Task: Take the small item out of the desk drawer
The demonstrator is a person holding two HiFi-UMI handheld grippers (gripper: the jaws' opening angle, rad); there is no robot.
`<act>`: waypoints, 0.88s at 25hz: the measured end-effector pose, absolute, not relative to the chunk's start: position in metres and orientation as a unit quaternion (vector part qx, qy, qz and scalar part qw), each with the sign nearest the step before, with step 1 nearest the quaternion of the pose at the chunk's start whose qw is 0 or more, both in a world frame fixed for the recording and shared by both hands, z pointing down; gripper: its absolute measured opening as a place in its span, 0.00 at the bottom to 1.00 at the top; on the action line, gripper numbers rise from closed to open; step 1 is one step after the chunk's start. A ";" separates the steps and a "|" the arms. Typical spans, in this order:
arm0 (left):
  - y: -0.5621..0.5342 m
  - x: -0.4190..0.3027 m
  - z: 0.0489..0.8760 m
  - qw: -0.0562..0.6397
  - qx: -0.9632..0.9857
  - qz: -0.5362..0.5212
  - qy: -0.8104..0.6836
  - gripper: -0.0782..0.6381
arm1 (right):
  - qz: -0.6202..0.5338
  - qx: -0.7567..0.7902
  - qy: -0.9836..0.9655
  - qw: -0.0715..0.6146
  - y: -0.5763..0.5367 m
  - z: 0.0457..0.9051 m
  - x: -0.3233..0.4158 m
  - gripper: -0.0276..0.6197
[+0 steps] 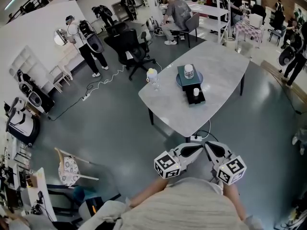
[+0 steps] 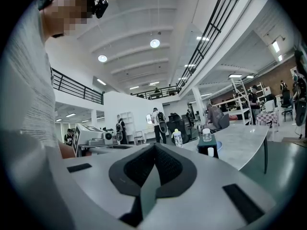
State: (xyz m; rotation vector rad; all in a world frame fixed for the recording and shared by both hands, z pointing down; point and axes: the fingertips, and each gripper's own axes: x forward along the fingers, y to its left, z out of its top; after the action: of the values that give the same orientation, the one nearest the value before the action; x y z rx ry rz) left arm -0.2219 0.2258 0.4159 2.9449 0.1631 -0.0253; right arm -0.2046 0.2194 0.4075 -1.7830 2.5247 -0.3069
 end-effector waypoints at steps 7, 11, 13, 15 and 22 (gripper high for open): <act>0.228 -0.214 0.417 0.097 0.994 -0.008 0.048 0.13 | -0.101 -0.568 0.817 0.017 0.222 0.408 -0.197 0.06; 0.230 -0.204 0.417 0.099 0.994 -0.008 0.045 0.13 | -0.097 -0.559 0.823 0.021 0.224 0.405 -0.189 0.06; 0.231 -0.202 0.417 0.099 0.994 -0.007 0.042 0.13 | -0.095 -0.556 0.825 0.024 0.225 0.405 -0.187 0.06; 0.232 -0.199 0.418 0.097 0.995 -0.005 0.038 0.13 | -0.093 -0.554 0.827 0.022 0.226 0.406 -0.185 0.06; 0.242 -0.180 0.422 0.101 0.995 -0.001 0.022 0.13 | -0.090 -0.545 0.833 0.016 0.236 0.409 -0.166 0.06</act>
State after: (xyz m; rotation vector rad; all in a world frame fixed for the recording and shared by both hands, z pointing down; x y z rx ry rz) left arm -0.1797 0.2417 0.4219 2.9379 0.0661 -0.0026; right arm -0.1663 0.2357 0.4092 -1.6946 2.5912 -0.2787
